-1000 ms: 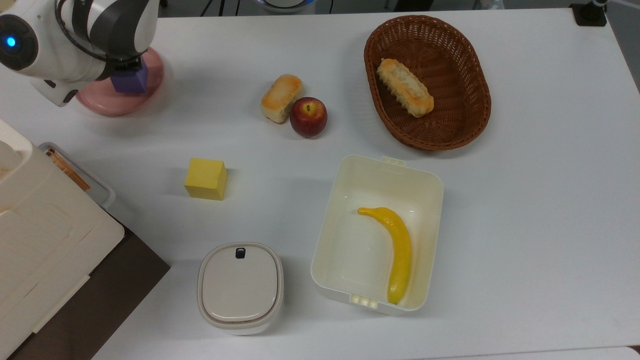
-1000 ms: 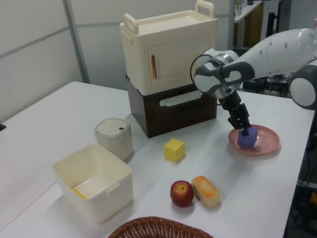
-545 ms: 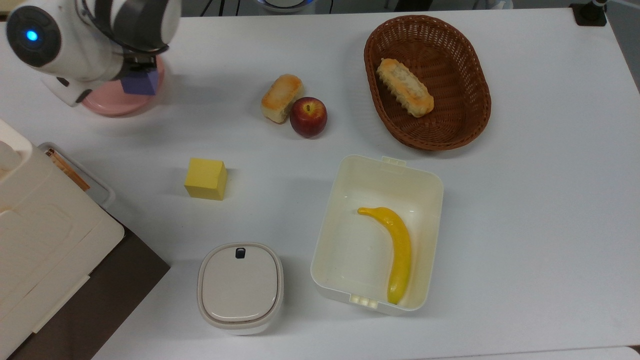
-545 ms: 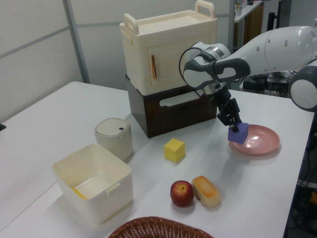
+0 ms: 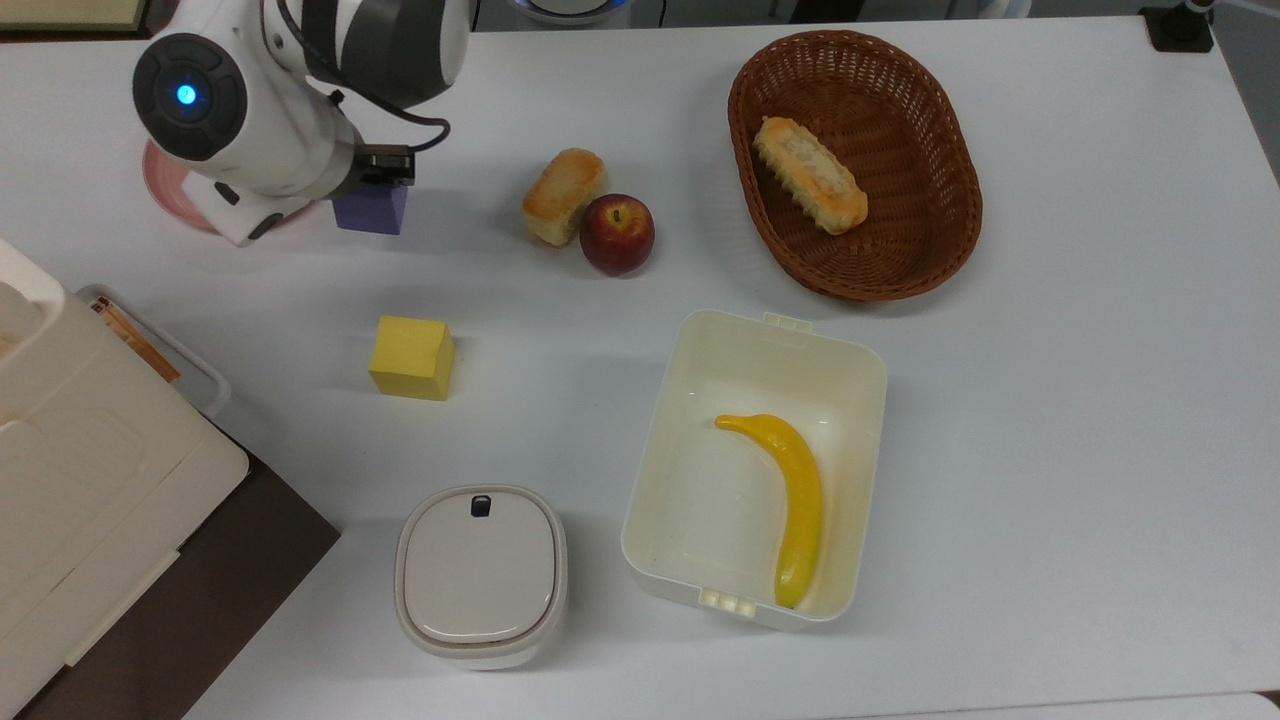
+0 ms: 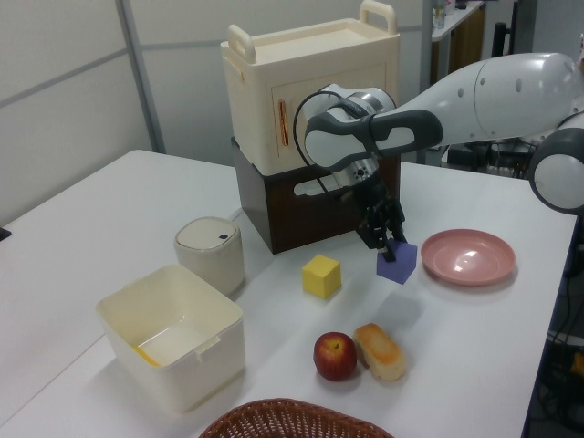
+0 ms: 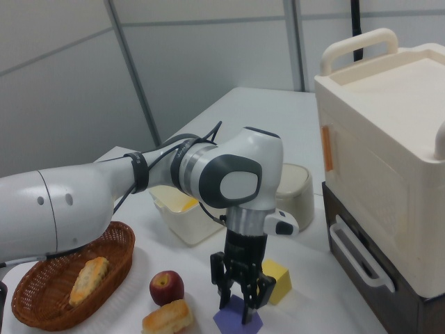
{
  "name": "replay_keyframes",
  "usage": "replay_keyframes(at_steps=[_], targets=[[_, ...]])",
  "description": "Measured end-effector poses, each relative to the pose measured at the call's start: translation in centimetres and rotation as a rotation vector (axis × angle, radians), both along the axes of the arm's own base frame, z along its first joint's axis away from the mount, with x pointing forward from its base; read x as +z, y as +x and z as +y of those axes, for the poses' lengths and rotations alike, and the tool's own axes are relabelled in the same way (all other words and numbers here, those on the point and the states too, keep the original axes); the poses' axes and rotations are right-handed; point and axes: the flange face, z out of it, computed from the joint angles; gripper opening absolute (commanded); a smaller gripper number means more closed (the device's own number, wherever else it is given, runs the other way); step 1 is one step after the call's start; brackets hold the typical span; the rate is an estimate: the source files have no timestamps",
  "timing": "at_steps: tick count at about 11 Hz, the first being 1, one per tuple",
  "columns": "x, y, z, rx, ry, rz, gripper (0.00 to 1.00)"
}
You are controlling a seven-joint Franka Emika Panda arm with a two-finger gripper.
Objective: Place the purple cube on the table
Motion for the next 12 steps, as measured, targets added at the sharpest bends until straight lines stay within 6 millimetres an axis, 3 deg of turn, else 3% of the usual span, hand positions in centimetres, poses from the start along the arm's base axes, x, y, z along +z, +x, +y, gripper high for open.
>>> replay_keyframes(at_steps=[2,4,6,10,12], targets=[[0.7,0.7,1.4,0.002,0.0,-0.025,1.0],[2.7,1.7,2.5,0.007,0.004,-0.077,1.0],[6.4,2.0,3.1,0.014,-0.005,-0.146,1.0],[16.8,0.0,5.9,0.057,-0.014,-0.315,1.0],[19.0,-0.7,6.8,0.083,-0.012,-0.35,1.0]])
